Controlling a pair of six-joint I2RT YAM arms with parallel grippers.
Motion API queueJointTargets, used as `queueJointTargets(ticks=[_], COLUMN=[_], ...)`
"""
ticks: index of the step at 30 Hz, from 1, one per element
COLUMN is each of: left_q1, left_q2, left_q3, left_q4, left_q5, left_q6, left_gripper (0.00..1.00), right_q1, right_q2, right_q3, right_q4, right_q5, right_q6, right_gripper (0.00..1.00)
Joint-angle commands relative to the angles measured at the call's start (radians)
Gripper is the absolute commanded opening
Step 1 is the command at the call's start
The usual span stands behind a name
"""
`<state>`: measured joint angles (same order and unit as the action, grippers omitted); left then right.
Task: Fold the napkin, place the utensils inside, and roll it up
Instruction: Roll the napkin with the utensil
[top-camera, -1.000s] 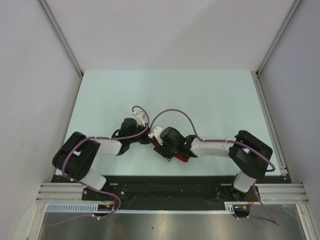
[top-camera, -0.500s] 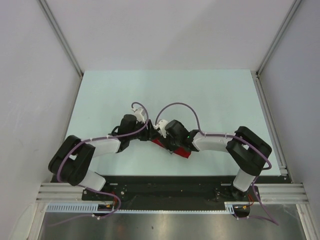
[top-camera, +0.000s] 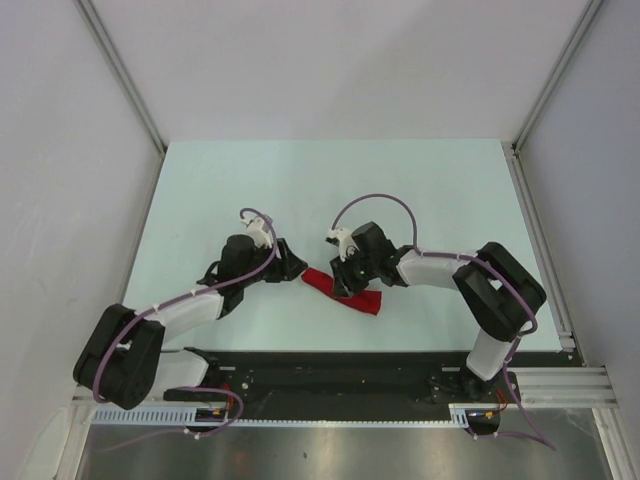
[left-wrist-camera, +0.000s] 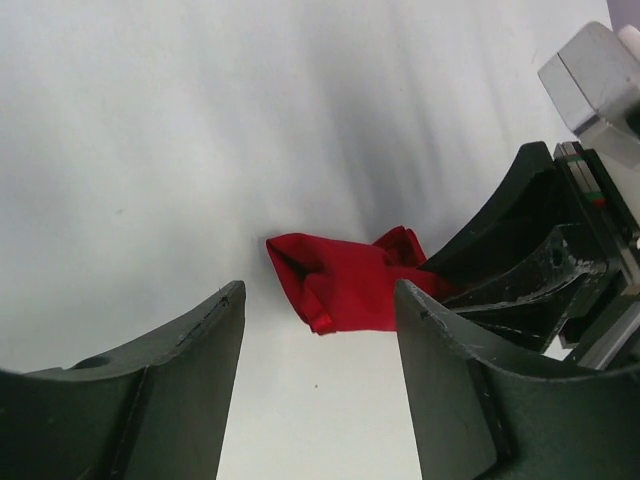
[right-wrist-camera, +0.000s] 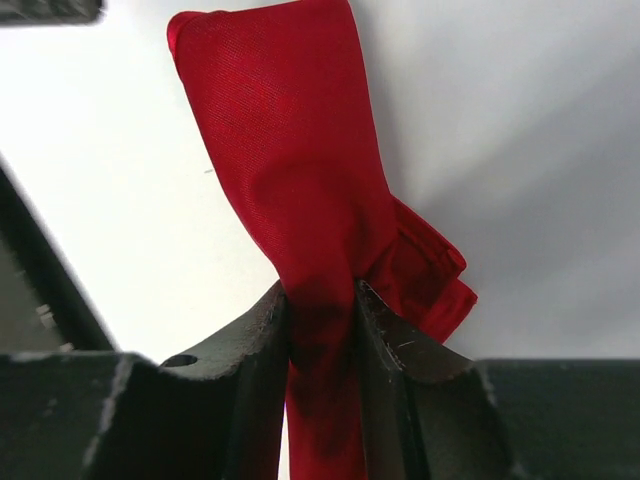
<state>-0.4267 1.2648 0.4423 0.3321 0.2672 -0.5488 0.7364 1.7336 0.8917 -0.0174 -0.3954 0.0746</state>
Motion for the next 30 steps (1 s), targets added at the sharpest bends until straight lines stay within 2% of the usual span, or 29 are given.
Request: queueJointTargets(ticks=[1, 5, 18, 22, 26, 30], left_q1=[0.003, 0.002, -0.029, -0.044, -0.047, -0.047], left_q2=[-0.041, -0.015, 0.099, 0.139, 0.174, 0.192], left_q3=[-0.042, -0.059, -0.102, -0.102, -0.083, -0.044], left_q4=[0.074, 0.13, 0.278, 0.315, 0.323, 0.291], left_q5=[0.035, 0.085, 0.15, 0.161, 0.171, 0.172], left_q6=[0.021, 0.004, -0.045, -0.056, -0.054, -0.051], left_gripper=[0.66, 0.65, 0.56, 0.45, 0.26, 0.16], right_q1=[-0.003, -0.043, -0.086, -0.095, -0.097, -0.095], right_q2=[0.041, 0.069, 0.179, 0.187, 0.158, 0.098], right_q3=[-0.03, -0.028, 0.019, 0.021, 0.026, 0.059], right_q4=[-0.024, 0.007, 0.005, 0.035, 0.024, -0.071], right_q5=[-0.235, -0.316, -0.332, -0.342, -0.339, -0.284], right_q6=[0.086, 0.122, 0.129, 0.14, 0.14, 0.096], right_gripper=[0.34, 0.33, 0.33, 0.33, 0.35, 0.51])
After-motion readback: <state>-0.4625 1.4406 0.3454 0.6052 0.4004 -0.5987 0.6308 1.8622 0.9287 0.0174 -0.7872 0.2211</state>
